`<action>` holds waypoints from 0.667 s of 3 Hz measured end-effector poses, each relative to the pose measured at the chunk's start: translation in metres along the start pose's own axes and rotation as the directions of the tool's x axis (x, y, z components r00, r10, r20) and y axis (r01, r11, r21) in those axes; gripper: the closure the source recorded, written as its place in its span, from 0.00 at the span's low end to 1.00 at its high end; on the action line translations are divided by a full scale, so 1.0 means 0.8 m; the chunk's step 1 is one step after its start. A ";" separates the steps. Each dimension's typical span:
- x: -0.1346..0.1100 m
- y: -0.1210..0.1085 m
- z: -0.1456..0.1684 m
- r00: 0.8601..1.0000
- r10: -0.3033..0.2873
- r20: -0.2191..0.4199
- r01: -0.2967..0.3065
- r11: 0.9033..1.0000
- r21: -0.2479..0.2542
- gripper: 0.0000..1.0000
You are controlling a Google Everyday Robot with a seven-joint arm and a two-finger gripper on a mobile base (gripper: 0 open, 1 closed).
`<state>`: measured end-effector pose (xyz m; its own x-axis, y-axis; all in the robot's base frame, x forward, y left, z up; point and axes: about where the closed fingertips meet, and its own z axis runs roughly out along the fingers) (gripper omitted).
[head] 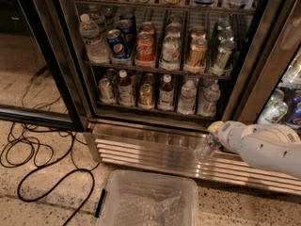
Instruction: Pick water bottle from bottom shelf of fridge
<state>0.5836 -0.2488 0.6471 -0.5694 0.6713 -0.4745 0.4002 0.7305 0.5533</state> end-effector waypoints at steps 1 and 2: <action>0.054 -0.057 -0.015 0.995 0.068 -0.067 -0.063 0.995 0.076 1.00; 0.054 -0.057 -0.015 0.995 0.068 -0.067 -0.063 0.995 0.076 1.00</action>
Offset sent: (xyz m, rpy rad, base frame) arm -0.0466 -0.0069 -0.0305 0.0282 0.0984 -0.0390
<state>0.5320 -0.2548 0.6099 -0.5880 0.7094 -0.3886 0.4884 0.6943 0.5287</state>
